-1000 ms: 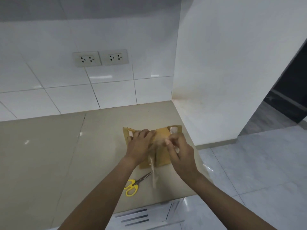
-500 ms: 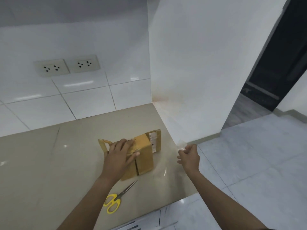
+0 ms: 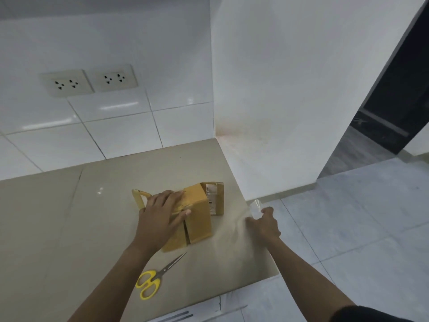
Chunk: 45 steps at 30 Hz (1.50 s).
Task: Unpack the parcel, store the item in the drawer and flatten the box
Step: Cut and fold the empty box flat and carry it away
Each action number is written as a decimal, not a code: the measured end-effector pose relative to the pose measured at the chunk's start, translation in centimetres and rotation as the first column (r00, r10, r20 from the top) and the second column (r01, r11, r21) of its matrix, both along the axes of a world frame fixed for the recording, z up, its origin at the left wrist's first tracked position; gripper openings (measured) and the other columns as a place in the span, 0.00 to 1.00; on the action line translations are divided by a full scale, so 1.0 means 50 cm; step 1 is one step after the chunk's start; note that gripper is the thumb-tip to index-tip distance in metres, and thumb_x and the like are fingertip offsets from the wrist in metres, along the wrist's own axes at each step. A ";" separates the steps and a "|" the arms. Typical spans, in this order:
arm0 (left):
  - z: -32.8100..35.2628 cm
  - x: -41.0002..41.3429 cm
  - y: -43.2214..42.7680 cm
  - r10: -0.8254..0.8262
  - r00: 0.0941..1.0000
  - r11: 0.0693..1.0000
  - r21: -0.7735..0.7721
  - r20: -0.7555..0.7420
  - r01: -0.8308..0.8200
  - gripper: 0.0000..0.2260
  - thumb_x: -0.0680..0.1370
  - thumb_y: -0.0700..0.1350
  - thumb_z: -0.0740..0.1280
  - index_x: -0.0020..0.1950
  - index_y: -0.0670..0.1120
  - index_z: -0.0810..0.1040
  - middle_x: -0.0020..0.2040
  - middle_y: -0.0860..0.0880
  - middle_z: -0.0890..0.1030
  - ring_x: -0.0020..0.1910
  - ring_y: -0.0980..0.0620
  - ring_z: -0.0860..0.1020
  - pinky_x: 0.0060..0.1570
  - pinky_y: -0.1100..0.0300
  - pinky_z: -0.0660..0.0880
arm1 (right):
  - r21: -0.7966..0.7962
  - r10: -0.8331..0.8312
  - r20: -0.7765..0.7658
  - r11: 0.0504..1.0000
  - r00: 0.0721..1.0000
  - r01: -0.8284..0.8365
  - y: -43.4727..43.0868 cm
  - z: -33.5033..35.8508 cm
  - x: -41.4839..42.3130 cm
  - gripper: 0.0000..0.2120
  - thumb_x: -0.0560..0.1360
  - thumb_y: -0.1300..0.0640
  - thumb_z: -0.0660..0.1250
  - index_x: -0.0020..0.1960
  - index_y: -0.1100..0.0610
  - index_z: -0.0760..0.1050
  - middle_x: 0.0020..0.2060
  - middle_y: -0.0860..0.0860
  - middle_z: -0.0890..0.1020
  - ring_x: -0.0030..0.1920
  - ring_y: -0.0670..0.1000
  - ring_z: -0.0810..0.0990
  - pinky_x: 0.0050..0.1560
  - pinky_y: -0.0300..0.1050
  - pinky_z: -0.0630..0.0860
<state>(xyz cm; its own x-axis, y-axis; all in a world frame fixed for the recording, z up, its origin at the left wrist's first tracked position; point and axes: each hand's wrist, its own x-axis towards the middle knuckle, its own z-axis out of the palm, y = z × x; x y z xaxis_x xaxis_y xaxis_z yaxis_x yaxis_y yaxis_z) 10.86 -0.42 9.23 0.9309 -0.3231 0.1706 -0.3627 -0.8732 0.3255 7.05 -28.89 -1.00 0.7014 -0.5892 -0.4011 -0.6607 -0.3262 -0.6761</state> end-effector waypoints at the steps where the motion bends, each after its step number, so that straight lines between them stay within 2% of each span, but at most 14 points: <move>1: 0.000 0.000 0.000 0.004 1.000 1.000 -0.004 -0.002 -0.004 0.31 0.72 0.69 0.50 0.70 0.56 0.68 0.68 0.53 0.72 0.66 0.49 0.68 0.55 0.47 0.72 | -0.022 0.010 -0.032 1.000 0.999 -0.010 -0.002 0.001 0.001 0.26 0.70 0.47 0.68 0.61 0.54 0.60 0.45 0.53 0.79 0.48 0.57 0.79 0.61 0.56 0.67; 4: -0.002 -0.002 -0.002 0.013 1.000 1.000 -0.025 -0.013 -0.014 0.29 0.74 0.68 0.55 0.71 0.56 0.67 0.69 0.52 0.71 0.68 0.49 0.66 0.57 0.46 0.71 | -0.184 0.053 -0.164 0.979 0.985 -0.083 -0.008 0.009 0.007 0.37 0.69 0.41 0.69 0.69 0.54 0.57 0.56 0.55 0.78 0.61 0.59 0.74 0.64 0.59 0.61; 6: -0.003 -0.005 -0.002 0.007 0.999 0.998 -0.056 -0.035 -0.009 0.27 0.76 0.63 0.62 0.73 0.55 0.66 0.72 0.51 0.69 0.71 0.48 0.63 0.63 0.46 0.68 | -0.387 0.111 -0.223 0.902 0.969 -0.192 -0.002 0.019 0.010 0.42 0.70 0.39 0.69 0.74 0.55 0.53 0.69 0.56 0.70 0.70 0.60 0.66 0.69 0.66 0.55; 8: 0.001 -0.010 0.000 0.005 0.996 0.995 -0.094 -0.091 -0.014 0.29 0.76 0.61 0.65 0.74 0.55 0.64 0.76 0.48 0.65 0.75 0.46 0.56 0.71 0.46 0.60 | -0.558 0.218 -0.107 0.794 0.970 -0.240 0.023 0.039 0.007 0.38 0.72 0.43 0.69 0.74 0.55 0.56 0.73 0.56 0.65 0.73 0.60 0.62 0.71 0.67 0.52; 9: 0.004 -0.012 -0.001 0.015 0.992 0.995 -0.100 -0.123 -0.027 0.30 0.75 0.63 0.63 0.75 0.55 0.63 0.77 0.48 0.62 0.77 0.45 0.51 0.73 0.44 0.56 | -0.605 0.294 0.050 0.769 0.954 -0.205 0.040 0.050 0.002 0.33 0.73 0.46 0.69 0.72 0.55 0.61 0.70 0.56 0.68 0.70 0.59 0.66 0.70 0.64 0.56; 11: 0.012 -0.014 0.002 0.046 0.983 0.995 -0.076 -0.177 -0.060 0.34 0.70 0.67 0.59 0.75 0.59 0.60 0.80 0.48 0.54 0.78 0.44 0.43 0.73 0.39 0.51 | -0.540 0.427 0.408 0.825 0.807 -0.164 0.090 0.077 -0.016 0.18 0.75 0.51 0.67 0.63 0.54 0.70 0.59 0.52 0.76 0.59 0.52 0.75 0.64 0.55 0.68; 13: 0.019 -0.013 0.008 0.058 0.969 0.997 -0.041 -0.241 -0.070 0.37 0.68 0.67 0.62 0.76 0.63 0.56 0.80 0.49 0.45 0.77 0.45 0.35 0.72 0.34 0.46 | -0.430 0.523 0.542 0.845 0.658 -0.317 0.154 0.106 -0.045 0.12 0.78 0.48 0.61 0.60 0.49 0.70 0.55 0.47 0.76 0.54 0.45 0.74 0.58 0.49 0.74; 16: 0.024 -0.013 0.021 0.011 0.950 1.000 -0.003 -0.313 -0.012 0.45 0.65 0.64 0.67 0.75 0.66 0.45 0.79 0.51 0.34 0.74 0.45 0.28 0.71 0.33 0.40 | -0.396 0.598 0.552 0.801 0.581 -0.448 0.233 0.121 -0.075 0.21 0.77 0.41 0.58 0.65 0.50 0.68 0.61 0.49 0.74 0.59 0.45 0.72 0.60 0.45 0.73; 19: 0.028 -0.020 0.040 -0.096 0.942 0.995 -0.064 -0.323 0.079 0.52 0.62 0.63 0.71 0.71 0.72 0.34 0.77 0.55 0.29 0.74 0.46 0.28 0.71 0.34 0.41 | -0.422 0.572 0.537 0.819 0.620 -0.389 0.277 0.128 -0.076 0.32 0.72 0.37 0.63 0.68 0.56 0.67 0.62 0.54 0.73 0.60 0.53 0.72 0.57 0.50 0.75; 25: 0.034 -0.041 0.078 -0.246 0.911 0.963 -0.192 -0.330 0.190 0.57 0.61 0.55 0.76 0.72 0.70 0.33 0.76 0.59 0.29 0.74 0.51 0.27 0.73 0.39 0.44 | -0.449 0.481 0.475 0.852 0.737 -0.267 0.289 0.125 -0.056 0.36 0.68 0.41 0.73 0.68 0.58 0.66 0.65 0.58 0.71 0.63 0.57 0.72 0.58 0.55 0.75; 32: 0.043 -0.058 0.133 -0.318 0.883 0.927 -0.309 -0.346 0.213 0.55 0.61 0.47 0.72 0.73 0.69 0.36 0.75 0.65 0.30 0.74 0.61 0.30 0.74 0.45 0.53 | -0.397 0.531 0.527 0.844 0.664 -0.360 0.262 0.129 -0.040 0.19 0.73 0.61 0.66 0.63 0.55 0.70 0.56 0.51 0.79 0.55 0.52 0.76 0.55 0.43 0.72; 36: 0.057 -0.057 0.172 -0.344 0.866 0.923 -0.300 -0.363 0.240 0.54 0.63 0.44 0.70 0.73 0.69 0.36 0.77 0.62 0.32 0.76 0.58 0.33 0.73 0.53 0.54 | -0.296 0.442 0.601 0.897 0.666 -0.329 0.225 0.144 -0.015 0.15 0.74 0.69 0.62 0.57 0.57 0.76 0.50 0.50 0.79 0.51 0.50 0.77 0.53 0.50 0.77; 41: 0.068 -0.049 0.195 -0.284 0.907 0.957 -0.151 -0.310 0.248 0.47 0.67 0.36 0.61 0.76 0.64 0.39 0.80 0.56 0.42 0.76 0.56 0.37 0.76 0.51 0.46 | -0.242 0.460 0.620 0.883 0.636 -0.402 0.211 0.165 0.003 0.10 0.75 0.65 0.58 0.44 0.55 0.76 0.38 0.47 0.80 0.40 0.43 0.78 0.37 0.39 0.75; 45: 0.037 -0.061 0.186 -0.074 0.997 0.956 0.285 0.016 0.067 0.34 0.75 0.43 0.58 0.79 0.54 0.50 0.80 0.46 0.52 0.79 0.44 0.49 0.76 0.43 0.50 | -0.220 0.481 0.606 0.867 0.634 -0.447 0.224 0.159 -0.005 0.11 0.76 0.65 0.57 0.40 0.54 0.72 0.32 0.46 0.77 0.34 0.45 0.75 0.31 0.36 0.69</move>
<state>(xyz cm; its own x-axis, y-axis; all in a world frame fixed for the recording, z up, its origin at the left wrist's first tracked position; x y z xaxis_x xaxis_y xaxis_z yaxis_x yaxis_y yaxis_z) 7.80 8.87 11.06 0.9004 -0.4263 0.0865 -0.4317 -0.9002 0.0569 6.80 -17.67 6.95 0.9612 -0.1210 0.2480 0.1537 -0.5115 -0.8454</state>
